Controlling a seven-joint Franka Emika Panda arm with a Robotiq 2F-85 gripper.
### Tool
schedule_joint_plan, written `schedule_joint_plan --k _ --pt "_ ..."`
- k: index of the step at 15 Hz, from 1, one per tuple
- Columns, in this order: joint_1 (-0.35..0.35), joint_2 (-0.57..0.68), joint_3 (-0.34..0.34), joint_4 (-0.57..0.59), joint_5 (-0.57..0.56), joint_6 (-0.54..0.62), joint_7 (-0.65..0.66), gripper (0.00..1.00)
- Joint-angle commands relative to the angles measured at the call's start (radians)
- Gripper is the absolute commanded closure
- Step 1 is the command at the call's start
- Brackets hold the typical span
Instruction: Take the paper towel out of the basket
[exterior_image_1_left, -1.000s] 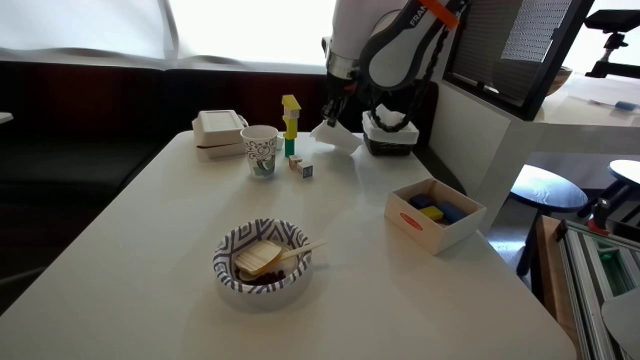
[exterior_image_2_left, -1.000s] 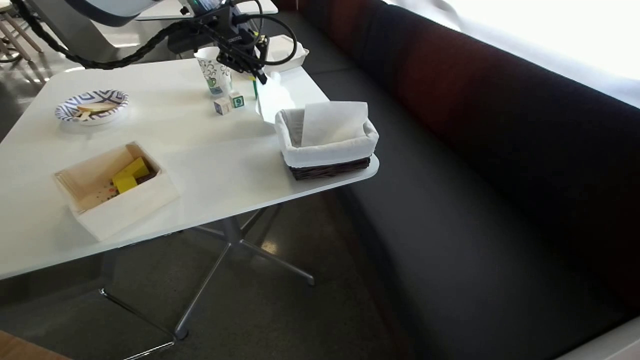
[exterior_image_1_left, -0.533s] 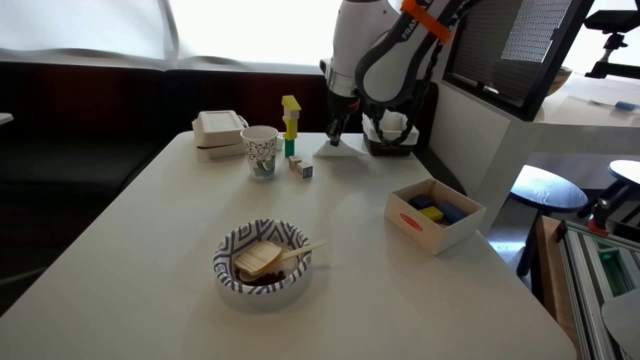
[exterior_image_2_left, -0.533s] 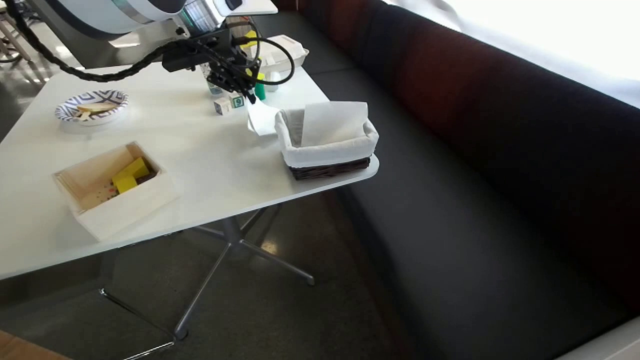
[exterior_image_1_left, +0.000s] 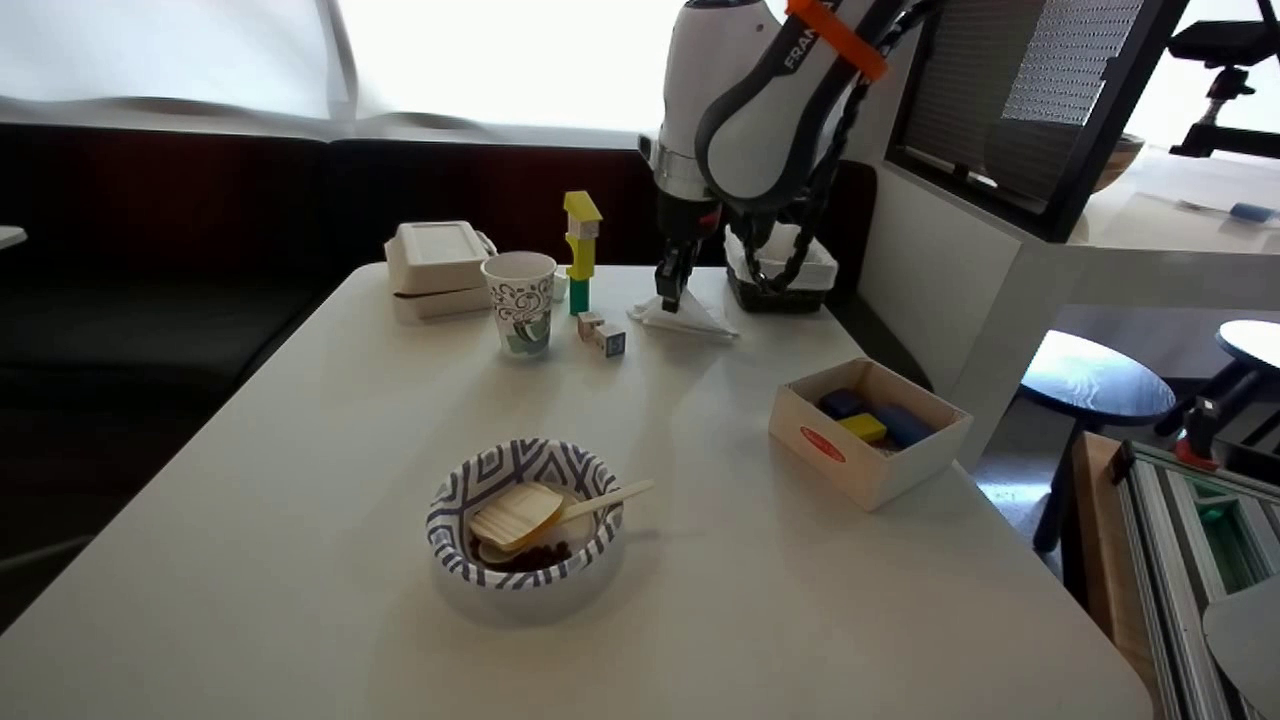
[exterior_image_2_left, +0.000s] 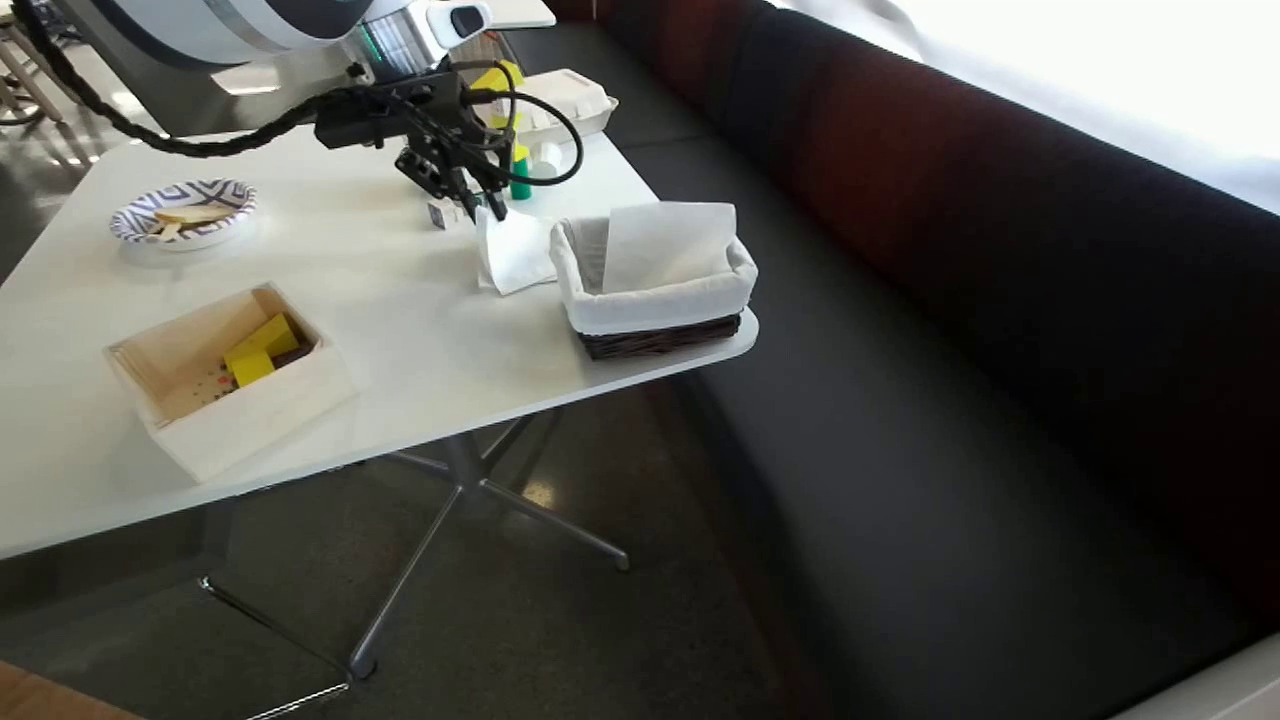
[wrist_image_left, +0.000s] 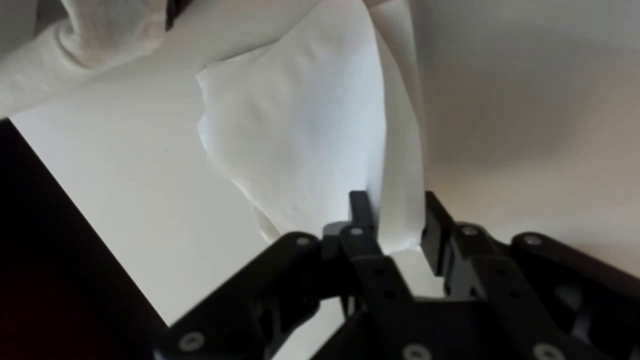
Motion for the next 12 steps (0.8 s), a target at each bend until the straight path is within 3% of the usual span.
schedule_joint_plan --k 1,4,6,12 --pt "0.005 -0.116 0.024 -0.019 0.093 -0.186 -0.033 0.37" --pt "-0.026 -0.191 0.078 0.012 0.246 -0.399 -0.104 0.13" --pt "-0.02 -0.215 0.067 0.04 0.303 -0.481 -0.104 0.01" --pt "0.004 -0.217 -0.047 0.073 0.218 -0.478 0.153 0.0"
